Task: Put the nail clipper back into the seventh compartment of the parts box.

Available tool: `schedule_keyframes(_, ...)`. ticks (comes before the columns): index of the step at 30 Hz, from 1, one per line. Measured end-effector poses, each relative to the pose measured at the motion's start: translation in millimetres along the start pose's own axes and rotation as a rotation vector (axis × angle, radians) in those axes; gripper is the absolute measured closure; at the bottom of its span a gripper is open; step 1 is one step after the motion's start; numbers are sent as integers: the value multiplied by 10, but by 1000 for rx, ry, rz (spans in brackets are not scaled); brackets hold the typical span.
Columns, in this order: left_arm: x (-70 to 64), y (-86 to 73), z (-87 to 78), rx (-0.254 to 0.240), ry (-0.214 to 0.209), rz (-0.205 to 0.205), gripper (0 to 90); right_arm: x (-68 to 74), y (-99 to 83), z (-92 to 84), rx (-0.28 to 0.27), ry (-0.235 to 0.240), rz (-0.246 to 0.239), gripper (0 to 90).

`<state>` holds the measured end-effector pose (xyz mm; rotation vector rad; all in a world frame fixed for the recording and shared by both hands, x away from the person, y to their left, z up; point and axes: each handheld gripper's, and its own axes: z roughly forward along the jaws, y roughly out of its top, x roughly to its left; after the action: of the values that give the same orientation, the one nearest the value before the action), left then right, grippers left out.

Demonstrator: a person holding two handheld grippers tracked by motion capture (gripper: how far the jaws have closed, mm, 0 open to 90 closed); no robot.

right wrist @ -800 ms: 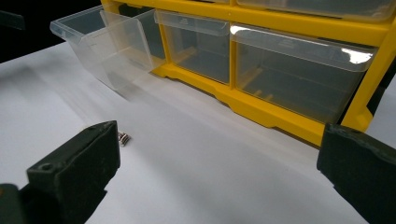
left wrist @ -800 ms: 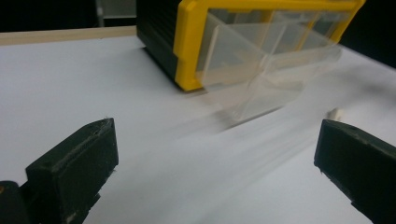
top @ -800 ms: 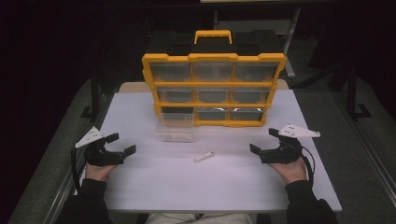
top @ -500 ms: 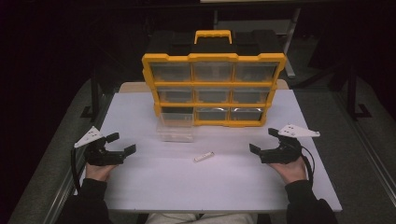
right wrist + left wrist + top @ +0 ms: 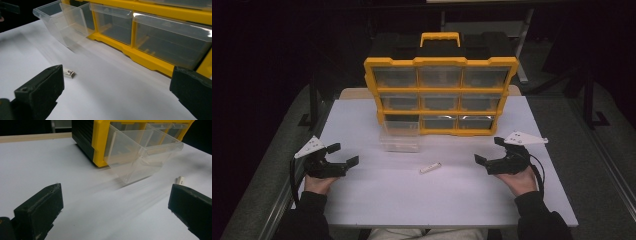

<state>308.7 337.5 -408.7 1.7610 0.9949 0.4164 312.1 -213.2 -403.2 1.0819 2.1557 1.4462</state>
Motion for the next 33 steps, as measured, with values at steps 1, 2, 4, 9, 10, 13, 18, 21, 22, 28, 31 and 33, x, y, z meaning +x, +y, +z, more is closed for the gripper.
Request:
schedule_keyframes(1, 0, -1, 2, 0, 1, -1, 0, 0, 0, 0, 0, 0, 0, 0)
schedule_keyframes(2, 1, -2, 2, 1, 2, -1, 0, 9, 9, 11, 3, 2, 0, 0)
schedule_keyframes(4, 4, -4, 2, 0, 5, -1, 0, 23, 24, 34, 10, 4, -6, 0)
schedule_keyframes(9, -2, -9, 6, 4, 8, -7, 0, 65, 66, 104, 28, 22, -12, 0)
schedule_keyframes(10, -4, -7, 5, 2, 8, -6, 0, 78, 73, 123, 33, 26, -18, 0)
schedule_keyframes(13, -9, -4, 1, 3, 11, -2, 0, 132, 107, 188, 48, 41, -34, 0)
schedule_keyframes(18, -2, -12, 15, 12, 10, -2, 0, 172, 169, 272, 62, 57, -52, 0)
schedule_keyframes(21, -2, -14, 18, 12, 11, -3, 0, 189, 202, 314, 67, 66, -61, 0)
schedule_keyframes(22, -1, -13, 17, 12, 11, -3, 0, 197, 219, 332, 69, 72, -64, 0)
schedule_keyframes(28, 3, -16, 22, 15, 14, -3, 0, 252, 309, 434, 80, 98, -89, 0)
schedule_keyframes(31, 4, -17, 22, 13, 13, -4, 0, 269, 347, 469, 87, 110, -100, 0)
schedule_keyframes(33, 6, -19, 22, 12, 12, -2, 0, 274, 376, 481, 88, 117, -103, 0)
